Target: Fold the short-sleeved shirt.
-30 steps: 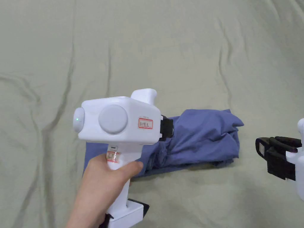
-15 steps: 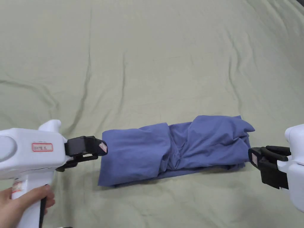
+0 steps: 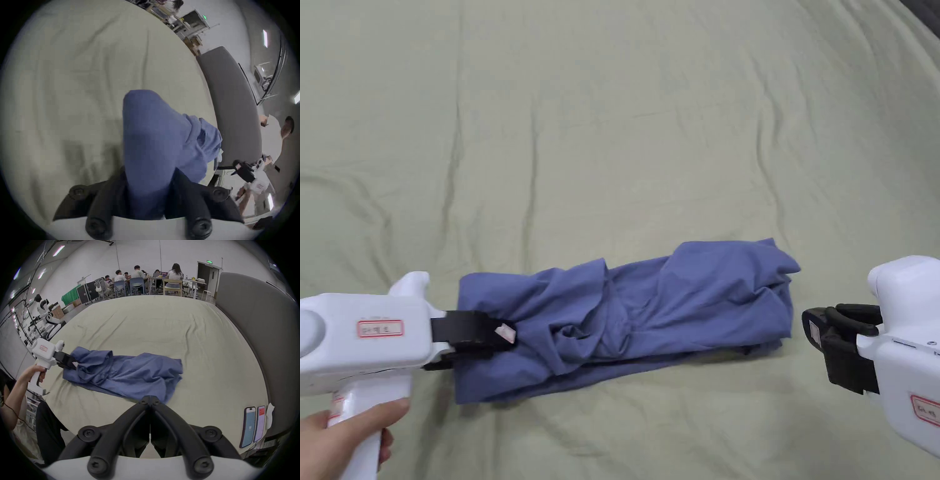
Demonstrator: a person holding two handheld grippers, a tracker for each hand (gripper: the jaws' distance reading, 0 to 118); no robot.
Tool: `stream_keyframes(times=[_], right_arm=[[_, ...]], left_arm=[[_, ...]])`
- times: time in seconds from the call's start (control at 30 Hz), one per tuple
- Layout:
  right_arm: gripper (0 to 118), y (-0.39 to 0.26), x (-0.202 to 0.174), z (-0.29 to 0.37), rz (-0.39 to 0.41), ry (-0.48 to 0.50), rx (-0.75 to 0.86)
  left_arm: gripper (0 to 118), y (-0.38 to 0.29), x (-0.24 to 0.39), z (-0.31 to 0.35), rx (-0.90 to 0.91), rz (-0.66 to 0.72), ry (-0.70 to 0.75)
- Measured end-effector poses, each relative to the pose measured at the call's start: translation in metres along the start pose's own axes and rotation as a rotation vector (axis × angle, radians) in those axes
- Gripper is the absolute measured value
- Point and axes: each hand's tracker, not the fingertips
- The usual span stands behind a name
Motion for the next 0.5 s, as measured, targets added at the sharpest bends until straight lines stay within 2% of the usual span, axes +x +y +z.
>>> stream_keyframes(times=[0.23,0.37,0.5], right_arm=[[2,0.000,0.000,0.000,-0.006,0.022,0.015],[2,0.000,0.006,-0.004,-0.020,0.024,0.024],[2,0.000,0.016,-0.003,-0.049,0.028,0.045]], left_arm=[[17,0.006,-0.003,0.087,0.132,0.037,0.327],[17,0.004,0.048,0.093,0.120,-0.107,0.429],[17,0.002,0.111,0.046,0.077,-0.278,0.428]])
